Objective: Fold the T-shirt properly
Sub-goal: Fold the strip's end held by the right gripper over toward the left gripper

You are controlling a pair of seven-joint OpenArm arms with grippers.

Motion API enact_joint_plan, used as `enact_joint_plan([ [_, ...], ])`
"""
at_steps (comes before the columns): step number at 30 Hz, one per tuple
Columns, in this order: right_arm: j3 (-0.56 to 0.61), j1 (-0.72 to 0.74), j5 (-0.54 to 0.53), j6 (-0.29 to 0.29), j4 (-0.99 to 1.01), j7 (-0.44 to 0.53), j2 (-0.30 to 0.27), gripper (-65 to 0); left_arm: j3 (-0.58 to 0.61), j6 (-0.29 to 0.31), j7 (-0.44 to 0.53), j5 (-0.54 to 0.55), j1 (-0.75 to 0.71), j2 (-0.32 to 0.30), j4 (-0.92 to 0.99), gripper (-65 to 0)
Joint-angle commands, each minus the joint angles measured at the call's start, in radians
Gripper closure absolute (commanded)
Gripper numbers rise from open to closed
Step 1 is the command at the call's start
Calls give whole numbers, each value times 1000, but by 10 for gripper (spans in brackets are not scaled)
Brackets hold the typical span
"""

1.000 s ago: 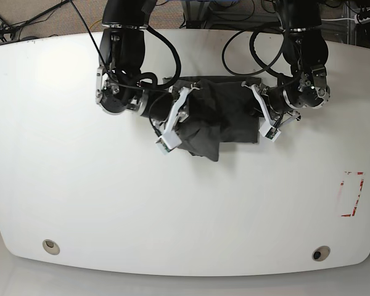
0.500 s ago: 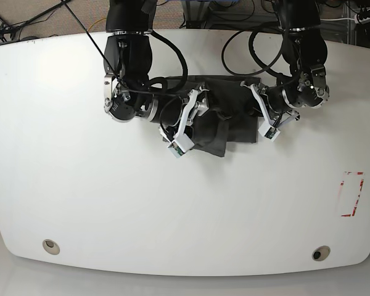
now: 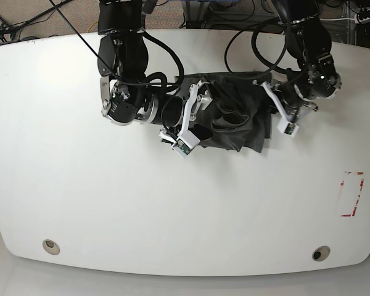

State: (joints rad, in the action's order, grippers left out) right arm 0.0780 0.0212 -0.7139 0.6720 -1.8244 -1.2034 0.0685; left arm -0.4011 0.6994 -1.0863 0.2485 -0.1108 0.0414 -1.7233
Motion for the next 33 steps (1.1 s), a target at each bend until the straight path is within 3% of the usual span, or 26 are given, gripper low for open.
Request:
enact_joint_plan([
  [1, 1, 0, -34, 4, -21, 29, -12, -545, -71, -1, 18, 12, 12, -18, -83, -69],
  [5, 9, -17, -39, 4, -36, 30, -74, -545, -155, -1, 18, 12, 10, -51, -148, -69],
  [9, 41, -56, -33, 4, -48, 29, -86, -545, -218, -1, 18, 12, 12, -77, -169, -69],
  [17, 141, -48, -31, -2, -4, 49, -86, -545, -335, -1, 18, 10, 9, -104, -200, -69],
  [26, 293, 105, -33, -5, 213, 159, -82, -545, -348, -1, 18, -18, -10, -235, -197, -69],
  [29, 351, 148, -33, -7, 292, 211, -80, -545, -342, -1, 18, -42, -30, -248, -200, -69],
  [33, 389, 214, -34, -7, 414, 265, -29, -545, -342, -1, 18, -70, -30, -259, -198, -69],
])
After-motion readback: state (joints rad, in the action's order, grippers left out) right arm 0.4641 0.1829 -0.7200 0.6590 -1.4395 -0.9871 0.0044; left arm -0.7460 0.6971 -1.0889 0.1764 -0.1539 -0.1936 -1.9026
